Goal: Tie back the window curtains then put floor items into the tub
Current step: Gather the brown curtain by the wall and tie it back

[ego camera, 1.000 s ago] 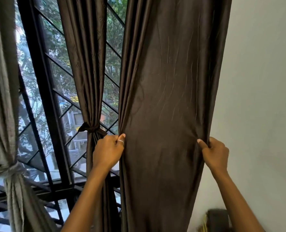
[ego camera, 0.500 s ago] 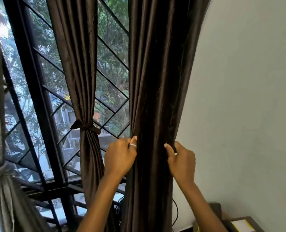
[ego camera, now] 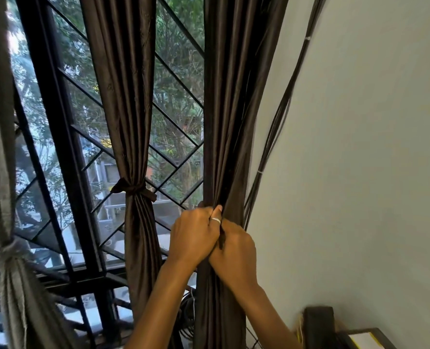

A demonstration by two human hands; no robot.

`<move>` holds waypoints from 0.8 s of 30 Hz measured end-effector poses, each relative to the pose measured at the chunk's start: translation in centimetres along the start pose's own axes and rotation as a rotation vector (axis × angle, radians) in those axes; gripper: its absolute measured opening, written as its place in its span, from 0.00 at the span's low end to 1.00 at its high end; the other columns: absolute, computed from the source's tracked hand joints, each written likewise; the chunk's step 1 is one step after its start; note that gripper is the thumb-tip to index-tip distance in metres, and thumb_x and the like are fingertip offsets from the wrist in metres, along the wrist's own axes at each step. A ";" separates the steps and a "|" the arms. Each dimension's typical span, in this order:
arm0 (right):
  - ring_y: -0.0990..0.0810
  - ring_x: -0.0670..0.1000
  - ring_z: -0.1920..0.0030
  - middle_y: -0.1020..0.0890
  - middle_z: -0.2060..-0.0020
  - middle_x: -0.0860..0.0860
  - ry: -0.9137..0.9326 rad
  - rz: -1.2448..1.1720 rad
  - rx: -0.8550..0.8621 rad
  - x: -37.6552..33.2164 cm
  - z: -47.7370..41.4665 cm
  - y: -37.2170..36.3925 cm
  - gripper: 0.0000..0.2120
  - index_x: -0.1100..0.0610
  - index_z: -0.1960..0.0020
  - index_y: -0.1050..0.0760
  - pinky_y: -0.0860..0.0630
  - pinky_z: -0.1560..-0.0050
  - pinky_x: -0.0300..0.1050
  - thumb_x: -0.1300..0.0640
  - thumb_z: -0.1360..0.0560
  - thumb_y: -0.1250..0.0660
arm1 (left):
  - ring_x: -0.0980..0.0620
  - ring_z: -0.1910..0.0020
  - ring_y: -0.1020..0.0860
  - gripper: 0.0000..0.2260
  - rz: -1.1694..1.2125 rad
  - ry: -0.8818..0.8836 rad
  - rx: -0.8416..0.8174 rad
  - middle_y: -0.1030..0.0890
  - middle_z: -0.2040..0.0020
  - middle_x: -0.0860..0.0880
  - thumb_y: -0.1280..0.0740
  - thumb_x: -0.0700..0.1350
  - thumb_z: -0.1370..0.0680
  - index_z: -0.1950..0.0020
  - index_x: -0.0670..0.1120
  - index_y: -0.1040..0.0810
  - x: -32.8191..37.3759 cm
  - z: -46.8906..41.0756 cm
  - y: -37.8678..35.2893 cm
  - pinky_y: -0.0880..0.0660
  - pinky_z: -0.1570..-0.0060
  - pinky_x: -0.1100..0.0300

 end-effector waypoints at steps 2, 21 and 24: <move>0.21 0.45 0.62 0.18 0.61 0.45 -0.011 -0.021 -0.008 -0.4 0.1 -0.1 0.08 0.51 0.50 0.20 0.27 0.65 0.37 0.51 0.28 0.34 | 0.48 0.72 0.30 0.22 -0.026 -0.004 -0.002 0.34 0.75 0.52 0.41 0.55 0.17 0.70 0.50 0.33 -0.1 -0.1 0.1 0.41 0.71 0.55; 0.20 0.47 0.64 0.18 0.62 0.49 0.058 -0.019 0.140 0.3 0.8 0.3 0.04 0.55 0.55 0.20 0.22 0.66 0.41 0.57 0.24 0.33 | 0.51 0.67 0.23 0.32 0.066 0.126 -0.063 0.24 0.70 0.51 0.52 0.75 0.25 0.65 0.49 0.26 1.0 -0.2 -0.6 0.29 0.67 0.57; 0.23 0.46 0.63 0.21 0.62 0.46 -0.004 0.016 0.097 1.3 0.6 0.2 0.06 0.52 0.53 0.22 0.26 0.65 0.40 0.56 0.20 0.37 | 0.50 0.67 0.23 0.32 0.263 0.234 -0.081 0.23 0.71 0.49 0.51 0.73 0.24 0.69 0.48 0.29 -1.1 -0.9 -0.4 0.26 0.63 0.53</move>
Point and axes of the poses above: each hand's wrist, its own z-axis away from the middle knuckle, its own y-axis out of the back of the hand, x = y × z, the point moved 7 cm from there along -z, towards the middle knuckle
